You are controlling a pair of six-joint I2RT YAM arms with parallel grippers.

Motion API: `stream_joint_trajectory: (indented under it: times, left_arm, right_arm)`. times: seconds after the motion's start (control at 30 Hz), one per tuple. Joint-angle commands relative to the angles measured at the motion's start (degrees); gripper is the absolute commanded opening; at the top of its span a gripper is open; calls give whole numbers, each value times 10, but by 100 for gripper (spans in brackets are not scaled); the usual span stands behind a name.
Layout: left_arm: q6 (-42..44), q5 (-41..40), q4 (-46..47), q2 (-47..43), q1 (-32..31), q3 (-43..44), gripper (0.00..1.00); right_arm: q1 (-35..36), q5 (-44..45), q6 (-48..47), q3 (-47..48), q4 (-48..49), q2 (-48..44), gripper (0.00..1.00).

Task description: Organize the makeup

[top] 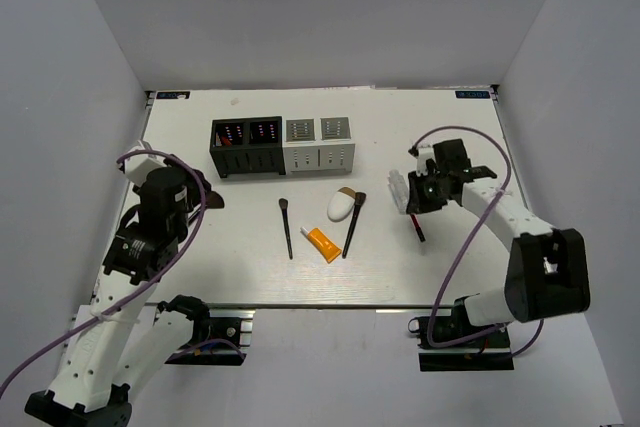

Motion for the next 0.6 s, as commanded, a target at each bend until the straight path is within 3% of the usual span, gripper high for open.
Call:
stream_joint_trajectory:
  times: [0.0,0.1,0.23,0.57]
  left_arm:
    - [26,36,26,-20,-1,-11,64]
    - [22,52,45,-35,-1,-36,67]
    - [1,59,30,-36,4,-44,67]
    - [-36,66,-1,-51,4,-39,67]
  right_arm:
    - [1,-184,-96,72,9,-65,0]
    - [14,-281,-162,147,25,-61,0]
    - [52,-344,-183,218,92,2,0]
    - [214,-372,-125,703,233,382,0]
